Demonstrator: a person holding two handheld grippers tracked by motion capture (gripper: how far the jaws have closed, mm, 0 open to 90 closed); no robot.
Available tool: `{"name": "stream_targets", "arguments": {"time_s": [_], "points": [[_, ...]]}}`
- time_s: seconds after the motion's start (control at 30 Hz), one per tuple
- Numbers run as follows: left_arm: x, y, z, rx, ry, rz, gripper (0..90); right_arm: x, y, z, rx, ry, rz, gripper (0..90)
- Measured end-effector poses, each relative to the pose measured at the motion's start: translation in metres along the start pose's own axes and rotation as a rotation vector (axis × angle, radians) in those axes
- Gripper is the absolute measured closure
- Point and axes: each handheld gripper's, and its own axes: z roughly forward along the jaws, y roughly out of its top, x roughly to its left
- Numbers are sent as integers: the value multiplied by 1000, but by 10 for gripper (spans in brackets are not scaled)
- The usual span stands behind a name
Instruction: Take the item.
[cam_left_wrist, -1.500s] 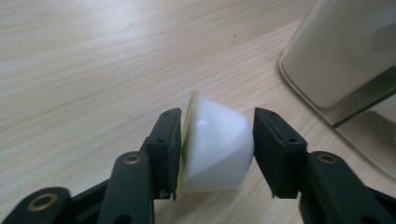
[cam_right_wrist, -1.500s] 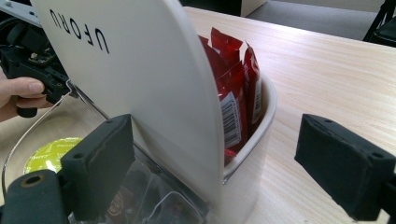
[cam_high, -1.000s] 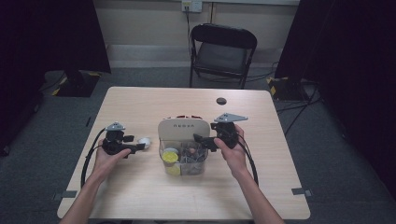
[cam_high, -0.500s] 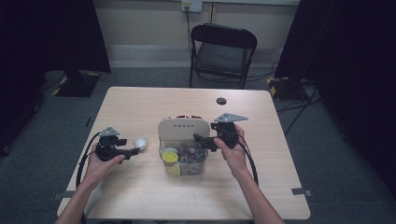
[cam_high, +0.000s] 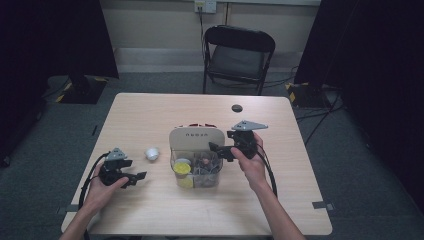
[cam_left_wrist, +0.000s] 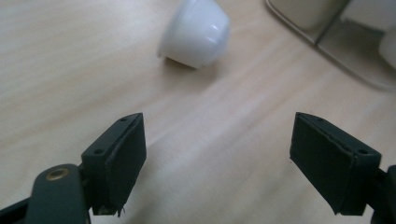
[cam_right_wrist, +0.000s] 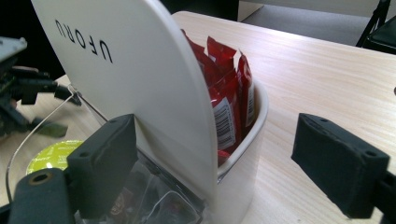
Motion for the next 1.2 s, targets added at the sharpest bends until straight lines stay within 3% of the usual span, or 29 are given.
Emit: {"name": "stream_targets", "arguments": {"time_s": [0.07,0.13,0.2,0.27,0.33,0.43,0.93,1.2], "points": [[-3,-3,2,25,12,35,181,-1,1,-2,-6,-3,3,138],[-5,-5,5,32,14,37,181,-1,2,-2,-9,1,7,137],[-6,-6,6,23,39,51,179,0,3,-3,-10,-1,5,142],[-6,-7,6,17,35,53,178,1,4,-3,-13,-1,-1,143],[-7,-10,8,-4,69,67,177,2,5,-4,-13,2,-2,145],[-7,-13,8,-22,91,53,149,3,8,-5,-11,14,-8,146],[-6,-12,9,-17,87,46,130,12,25,0,-46,97,-13,360],[-6,-12,9,-17,88,46,129,17,27,-4,-50,126,-26,415]]}}
